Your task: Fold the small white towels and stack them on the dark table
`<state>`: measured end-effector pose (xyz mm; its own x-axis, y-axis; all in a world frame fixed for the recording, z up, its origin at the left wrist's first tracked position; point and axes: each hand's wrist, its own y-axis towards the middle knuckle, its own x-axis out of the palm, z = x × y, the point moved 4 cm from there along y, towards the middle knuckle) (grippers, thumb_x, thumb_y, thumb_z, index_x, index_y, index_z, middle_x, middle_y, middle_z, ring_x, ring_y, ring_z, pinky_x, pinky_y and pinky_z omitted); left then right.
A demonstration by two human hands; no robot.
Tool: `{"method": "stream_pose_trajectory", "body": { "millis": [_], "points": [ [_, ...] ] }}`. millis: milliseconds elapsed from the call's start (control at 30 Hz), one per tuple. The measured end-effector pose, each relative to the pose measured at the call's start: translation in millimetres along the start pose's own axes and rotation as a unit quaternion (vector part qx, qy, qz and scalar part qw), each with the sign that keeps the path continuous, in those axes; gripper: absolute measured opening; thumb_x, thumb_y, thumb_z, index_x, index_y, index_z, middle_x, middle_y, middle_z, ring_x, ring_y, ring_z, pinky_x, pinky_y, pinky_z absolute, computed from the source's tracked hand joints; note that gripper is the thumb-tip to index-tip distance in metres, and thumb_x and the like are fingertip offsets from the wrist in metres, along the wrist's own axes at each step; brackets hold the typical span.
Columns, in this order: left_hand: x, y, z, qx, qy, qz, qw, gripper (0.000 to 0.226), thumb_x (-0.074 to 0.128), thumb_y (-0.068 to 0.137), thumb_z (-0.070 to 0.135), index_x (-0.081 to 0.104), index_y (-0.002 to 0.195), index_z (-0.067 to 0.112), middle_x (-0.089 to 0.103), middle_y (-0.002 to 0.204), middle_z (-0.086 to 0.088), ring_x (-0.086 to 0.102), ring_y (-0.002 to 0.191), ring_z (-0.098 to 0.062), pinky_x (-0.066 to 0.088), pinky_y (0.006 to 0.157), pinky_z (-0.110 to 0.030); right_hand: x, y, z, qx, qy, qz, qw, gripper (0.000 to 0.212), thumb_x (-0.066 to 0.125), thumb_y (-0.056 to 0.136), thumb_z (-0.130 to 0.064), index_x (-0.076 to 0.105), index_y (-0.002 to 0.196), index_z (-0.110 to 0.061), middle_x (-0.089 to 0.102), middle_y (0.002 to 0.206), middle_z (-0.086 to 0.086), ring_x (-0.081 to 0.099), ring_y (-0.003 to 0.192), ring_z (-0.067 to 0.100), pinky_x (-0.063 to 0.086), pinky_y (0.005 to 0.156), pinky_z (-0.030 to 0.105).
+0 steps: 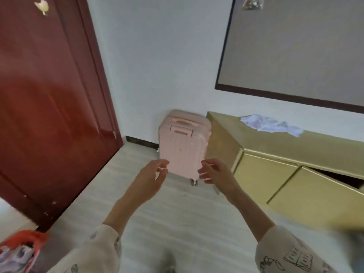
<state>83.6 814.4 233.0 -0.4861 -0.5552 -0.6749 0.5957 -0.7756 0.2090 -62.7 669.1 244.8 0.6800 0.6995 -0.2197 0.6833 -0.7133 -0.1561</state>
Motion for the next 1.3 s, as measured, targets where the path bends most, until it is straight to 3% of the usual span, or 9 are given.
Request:
{"method": "stream_pose_trajectory", "body": {
  "millis": [67, 200, 567, 767, 1000, 1167, 1300],
  "points": [
    [37.5, 35.6, 18.7, 0.033, -0.007, -0.025, 0.999, 0.028, 0.049, 0.093, 0.015, 0.055, 0.120, 0.012, 0.058, 0.112, -0.001, 0.055, 0.092, -0.008, 0.045, 0.082, -0.020, -42.6, 20.5, 7.5, 0.005, 0.002, 0.028, 1.000, 0.014, 0.047, 0.096, -0.011, 0.056, 0.105, -0.005, 0.062, 0.080, 0.006, 0.057, 0.064, 0.014, 0.046, 0.052, 0.015],
    [121.6, 125.0, 52.5, 0.080, -0.023, -0.079, 0.993, 0.027, 0.048, 0.094, 0.013, 0.055, 0.119, 0.012, 0.059, 0.111, -0.001, 0.055, 0.092, -0.008, 0.043, 0.081, -0.014, -132.4, 86.3, 28.8, 0.013, -0.008, 0.087, 0.996, 0.014, 0.049, 0.096, -0.015, 0.057, 0.105, -0.009, 0.065, 0.083, 0.005, 0.061, 0.072, 0.018, 0.048, 0.064, 0.025],
    [276.6, 360.9, 146.0, 0.121, -0.029, -0.167, 0.978, 0.028, 0.045, 0.096, 0.019, 0.055, 0.120, 0.012, 0.060, 0.114, -0.003, 0.054, 0.095, -0.008, 0.042, 0.083, -0.019, -322.2, 266.1, 29.0, 0.032, -0.011, 0.162, 0.986, 0.012, 0.050, 0.095, -0.016, 0.058, 0.103, -0.012, 0.067, 0.082, 0.001, 0.062, 0.073, 0.018, 0.050, 0.069, 0.029],
    [359.6, 459.3, 157.5, 0.085, -0.018, -0.211, 0.974, 0.027, 0.046, 0.095, 0.018, 0.055, 0.120, 0.013, 0.059, 0.110, -0.002, 0.056, 0.094, -0.010, 0.042, 0.082, -0.019, -395.4, 366.5, 57.1, 0.060, -0.004, 0.150, 0.987, 0.012, 0.049, 0.095, -0.017, 0.056, 0.103, -0.012, 0.065, 0.084, 0.000, 0.061, 0.072, 0.015, 0.049, 0.068, 0.026],
    [477.6, 577.8, 171.6, 0.013, -0.020, -0.193, 0.981, 0.024, 0.048, 0.093, 0.017, 0.057, 0.115, 0.014, 0.057, 0.101, 0.006, 0.055, 0.086, -0.008, 0.039, 0.078, -0.017, -497.2, 501.8, 106.1, 0.080, -0.018, 0.112, 0.990, 0.011, 0.049, 0.095, -0.023, 0.056, 0.100, -0.016, 0.066, 0.088, 0.002, 0.063, 0.073, 0.013, 0.049, 0.069, 0.027],
    [562.9, 639.1, 182.7, -0.057, -0.018, -0.243, 0.968, 0.028, 0.046, 0.094, 0.017, 0.055, 0.120, 0.016, 0.060, 0.114, 0.000, 0.055, 0.092, -0.010, 0.041, 0.078, -0.020, -567.6, 581.9, 151.6, 0.122, -0.060, 0.091, 0.986, 0.014, 0.048, 0.095, -0.016, 0.058, 0.103, -0.011, 0.066, 0.085, 0.002, 0.062, 0.073, 0.013, 0.046, 0.063, 0.019],
    [616.8, 673.0, 178.6, -0.097, 0.006, -0.278, 0.956, 0.031, 0.042, 0.095, 0.016, 0.050, 0.125, 0.013, 0.056, 0.122, -0.004, 0.055, 0.104, -0.017, 0.040, 0.079, -0.023, -594.9, 632.2, 192.8, 0.173, -0.113, 0.074, 0.976, 0.011, 0.048, 0.093, -0.015, 0.057, 0.098, -0.016, 0.067, 0.093, 0.006, 0.062, 0.090, 0.025, 0.045, 0.075, 0.032]
  ]
}}
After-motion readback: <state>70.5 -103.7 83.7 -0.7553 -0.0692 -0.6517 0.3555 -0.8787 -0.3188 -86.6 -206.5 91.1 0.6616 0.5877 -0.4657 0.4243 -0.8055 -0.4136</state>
